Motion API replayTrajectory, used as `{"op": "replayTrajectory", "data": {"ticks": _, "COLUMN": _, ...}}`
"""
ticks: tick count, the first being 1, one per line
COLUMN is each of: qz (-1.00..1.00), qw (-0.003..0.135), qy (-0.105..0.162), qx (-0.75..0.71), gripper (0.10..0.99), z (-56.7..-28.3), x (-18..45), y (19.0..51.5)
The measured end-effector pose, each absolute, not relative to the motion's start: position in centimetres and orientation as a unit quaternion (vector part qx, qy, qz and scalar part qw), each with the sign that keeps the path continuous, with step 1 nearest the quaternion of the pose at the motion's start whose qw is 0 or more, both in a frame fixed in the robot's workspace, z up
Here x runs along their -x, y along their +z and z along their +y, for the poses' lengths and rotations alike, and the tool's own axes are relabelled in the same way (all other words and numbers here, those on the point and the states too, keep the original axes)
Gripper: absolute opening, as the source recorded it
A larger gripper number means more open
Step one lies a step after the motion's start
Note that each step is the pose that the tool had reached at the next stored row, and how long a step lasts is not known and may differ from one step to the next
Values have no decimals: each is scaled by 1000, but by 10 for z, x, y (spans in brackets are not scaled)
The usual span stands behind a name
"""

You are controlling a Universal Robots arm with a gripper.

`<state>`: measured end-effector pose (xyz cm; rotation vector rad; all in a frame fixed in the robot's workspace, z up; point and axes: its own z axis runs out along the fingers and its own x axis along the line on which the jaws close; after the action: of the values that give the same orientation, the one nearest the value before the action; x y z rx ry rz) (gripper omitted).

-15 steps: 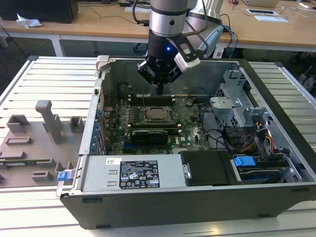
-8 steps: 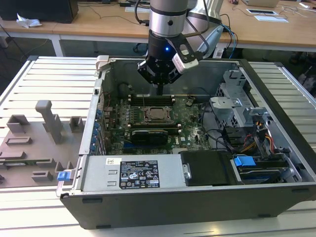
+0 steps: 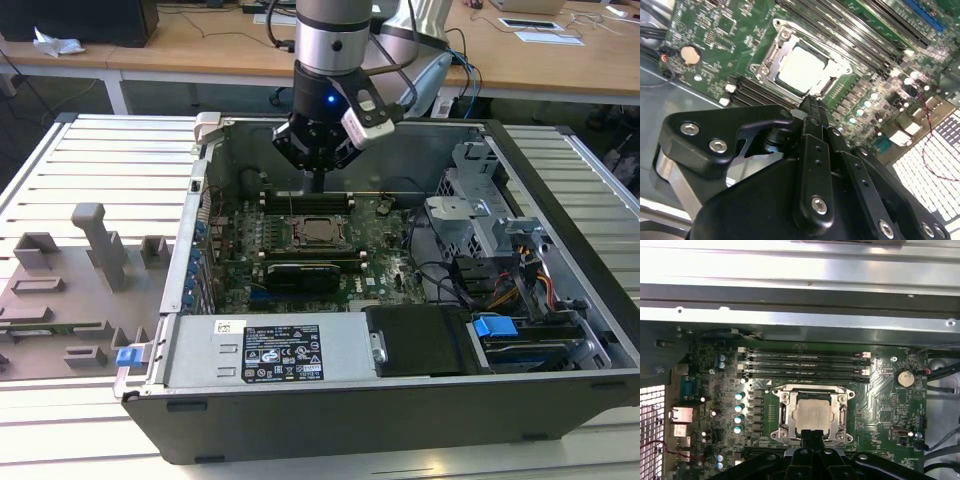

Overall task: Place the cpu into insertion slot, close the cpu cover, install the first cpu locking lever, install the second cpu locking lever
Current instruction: 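Install the first cpu locking lever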

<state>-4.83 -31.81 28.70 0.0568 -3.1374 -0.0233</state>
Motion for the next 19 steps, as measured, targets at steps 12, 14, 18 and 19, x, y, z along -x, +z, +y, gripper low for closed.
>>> {"op": "replayTrajectory", "data": {"ticks": 12, "qz": -1000, "qw": 0, "qy": -7, "qx": -18, "gripper": 106, "z": -316, "x": 86, "y": 285}}
{"op": "replayTrajectory", "data": {"ticks": 14, "qz": -1000, "qw": 0, "qy": -7, "qx": -18, "gripper": 106, "z": -308, "x": 94, "y": 279}}
{"op": "replayTrajectory", "data": {"ticks": 18, "qz": -1000, "qw": 0, "qy": -7, "qx": -18, "gripper": 106, "z": -300, "x": 95, "y": 273}}
{"op": "replayTrajectory", "data": {"ticks": 19, "qz": -1000, "qw": 0, "qy": -7, "qx": -18, "gripper": 106, "z": -295, "x": 95, "y": 271}}
